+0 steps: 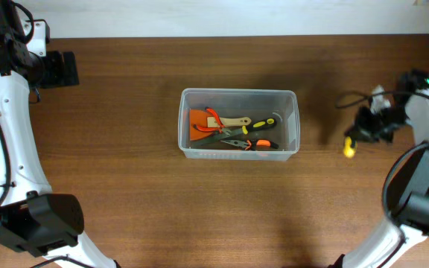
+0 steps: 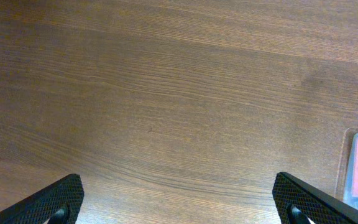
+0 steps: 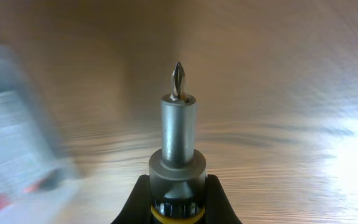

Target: Pack container

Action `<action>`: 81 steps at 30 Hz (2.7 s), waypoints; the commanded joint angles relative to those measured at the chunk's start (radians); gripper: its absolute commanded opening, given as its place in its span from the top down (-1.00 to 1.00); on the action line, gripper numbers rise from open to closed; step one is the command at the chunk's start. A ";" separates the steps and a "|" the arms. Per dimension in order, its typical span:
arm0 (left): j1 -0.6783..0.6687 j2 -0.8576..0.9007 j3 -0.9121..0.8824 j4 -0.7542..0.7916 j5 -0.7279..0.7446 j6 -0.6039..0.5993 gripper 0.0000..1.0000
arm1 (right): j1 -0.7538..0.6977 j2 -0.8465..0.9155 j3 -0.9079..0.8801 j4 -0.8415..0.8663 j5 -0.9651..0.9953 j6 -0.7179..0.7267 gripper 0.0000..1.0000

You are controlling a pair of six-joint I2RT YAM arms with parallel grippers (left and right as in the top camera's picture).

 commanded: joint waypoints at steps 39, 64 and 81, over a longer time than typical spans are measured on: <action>0.003 0.003 -0.002 0.002 0.011 -0.013 -0.99 | 0.603 0.173 0.216 0.160 0.072 -1.281 -0.98; 0.003 0.003 -0.002 0.002 0.011 -0.013 -0.99 | 0.522 -0.350 0.410 -0.103 0.084 -0.347 -0.79; 0.003 0.006 -0.002 -0.077 0.325 -0.028 -0.99 | 0.262 -0.093 0.217 -0.122 0.177 0.283 0.93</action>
